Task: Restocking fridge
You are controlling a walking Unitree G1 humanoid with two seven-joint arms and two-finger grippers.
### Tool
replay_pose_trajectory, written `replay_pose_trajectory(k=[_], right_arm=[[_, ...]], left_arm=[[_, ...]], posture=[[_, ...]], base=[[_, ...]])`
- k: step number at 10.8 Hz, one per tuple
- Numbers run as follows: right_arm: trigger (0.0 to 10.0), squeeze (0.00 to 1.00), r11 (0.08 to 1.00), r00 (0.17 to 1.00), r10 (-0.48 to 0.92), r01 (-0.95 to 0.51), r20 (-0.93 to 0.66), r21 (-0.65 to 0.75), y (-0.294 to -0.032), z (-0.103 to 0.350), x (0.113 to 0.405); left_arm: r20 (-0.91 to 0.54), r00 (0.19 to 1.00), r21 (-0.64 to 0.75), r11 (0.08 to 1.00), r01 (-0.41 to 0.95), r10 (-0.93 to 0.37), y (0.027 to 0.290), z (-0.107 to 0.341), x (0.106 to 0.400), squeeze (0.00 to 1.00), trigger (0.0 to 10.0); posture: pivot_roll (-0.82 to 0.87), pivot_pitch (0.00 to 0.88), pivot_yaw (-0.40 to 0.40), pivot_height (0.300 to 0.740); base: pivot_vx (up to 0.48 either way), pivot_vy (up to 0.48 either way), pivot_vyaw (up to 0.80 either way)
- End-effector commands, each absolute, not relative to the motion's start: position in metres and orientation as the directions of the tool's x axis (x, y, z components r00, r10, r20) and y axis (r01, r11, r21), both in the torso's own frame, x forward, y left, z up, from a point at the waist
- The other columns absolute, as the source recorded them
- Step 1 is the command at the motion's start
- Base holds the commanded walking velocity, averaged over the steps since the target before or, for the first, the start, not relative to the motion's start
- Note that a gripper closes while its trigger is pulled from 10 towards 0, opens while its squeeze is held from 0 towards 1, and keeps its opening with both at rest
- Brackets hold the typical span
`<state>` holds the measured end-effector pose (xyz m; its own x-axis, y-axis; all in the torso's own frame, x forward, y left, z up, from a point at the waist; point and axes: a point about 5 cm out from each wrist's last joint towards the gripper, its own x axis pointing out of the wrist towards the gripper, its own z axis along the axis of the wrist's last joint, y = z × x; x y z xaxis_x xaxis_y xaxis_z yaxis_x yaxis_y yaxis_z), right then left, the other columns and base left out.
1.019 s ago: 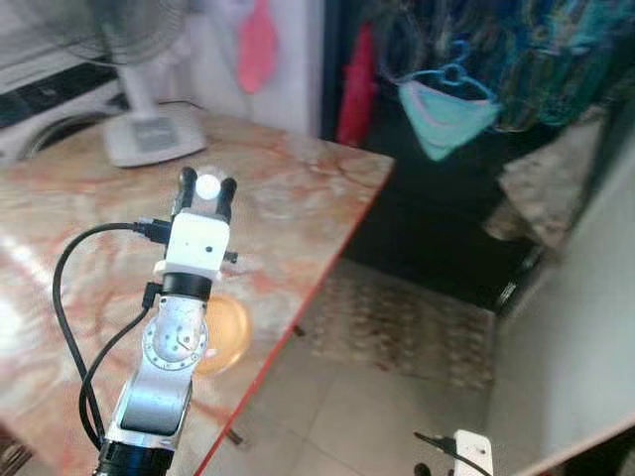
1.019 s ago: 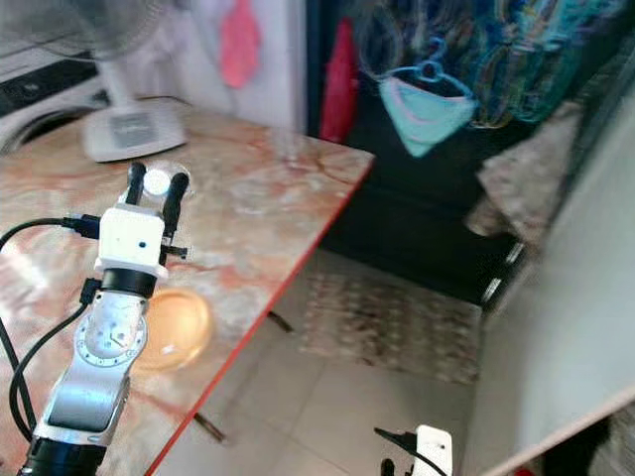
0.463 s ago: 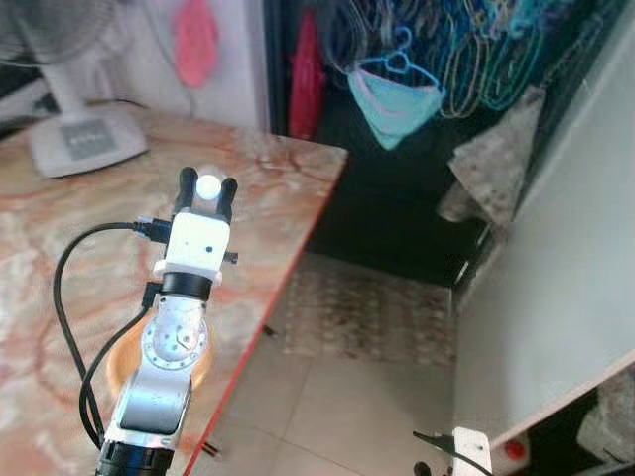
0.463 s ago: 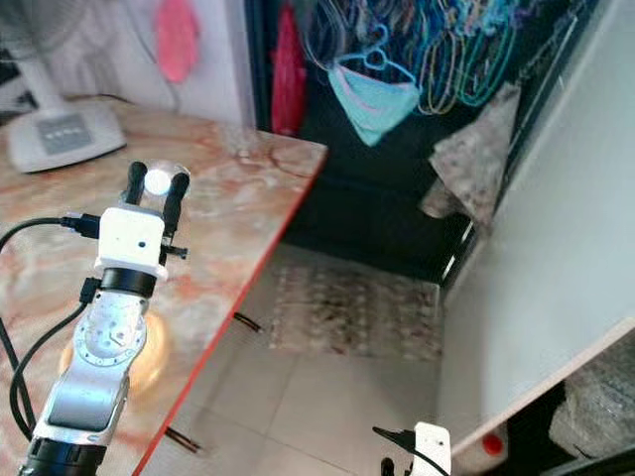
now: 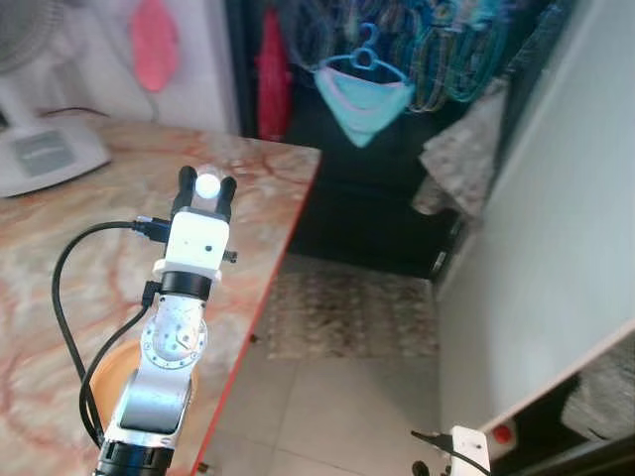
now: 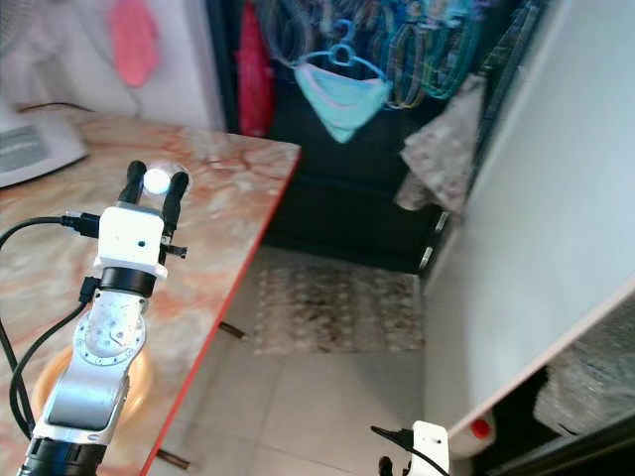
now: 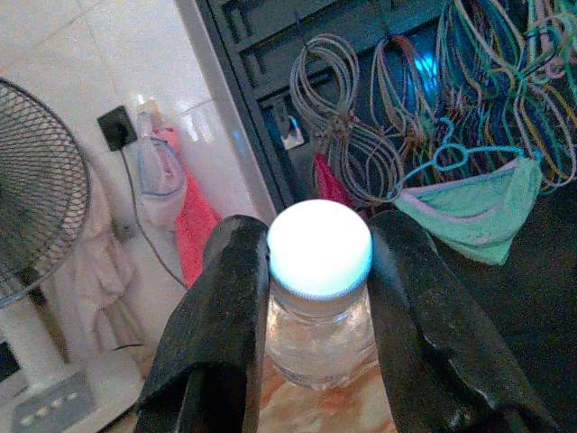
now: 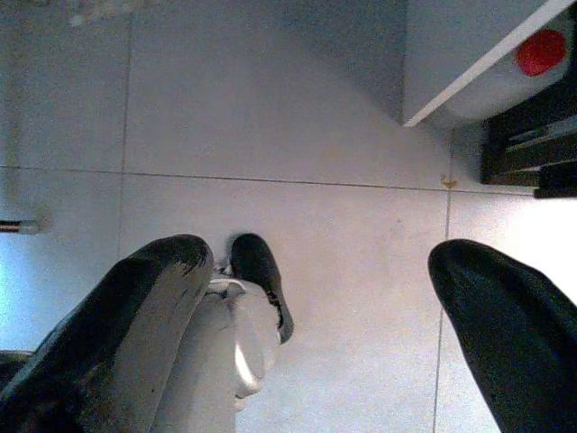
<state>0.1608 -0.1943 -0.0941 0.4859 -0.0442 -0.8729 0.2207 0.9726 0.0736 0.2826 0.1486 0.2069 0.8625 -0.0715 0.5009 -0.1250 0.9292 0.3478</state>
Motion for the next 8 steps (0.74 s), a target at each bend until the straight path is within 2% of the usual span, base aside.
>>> replay_pose_trajectory(k=[1,4,8], right_arm=[[10.0,0.0,0.974,0.478,-0.043,0.217,-0.877,0.071,-0.195,-0.0947,0.1592],[10.0,0.0,0.973,0.48,-0.042,0.22,-0.876,0.074,-0.1951,-0.0946,0.1594],[10.0,0.0,0.974,0.479,-0.036,0.214,-0.877,0.077,-0.1949,-0.0946,0.1593]], left_arm=[[0.539,0.839,0.341,0.931,-0.13,-0.08,0.1483,0.2154,0.2812,0.0,10.0],[0.54,0.837,0.339,0.932,-0.126,-0.083,0.1465,0.2153,0.2816,0.0,10.0],[0.535,0.842,0.32,0.94,-0.122,-0.073,0.1475,0.2134,0.2816,0.0,10.0]], posture=[[0.06,0.0,-0.006,0.74],[0.06,0.0,-0.008,0.74],[0.06,0.0,-0.009,0.74]], base=[[0.0,-0.322,-0.71],[0.0,-0.306,-0.7],[0.0,0.0,-0.69]])
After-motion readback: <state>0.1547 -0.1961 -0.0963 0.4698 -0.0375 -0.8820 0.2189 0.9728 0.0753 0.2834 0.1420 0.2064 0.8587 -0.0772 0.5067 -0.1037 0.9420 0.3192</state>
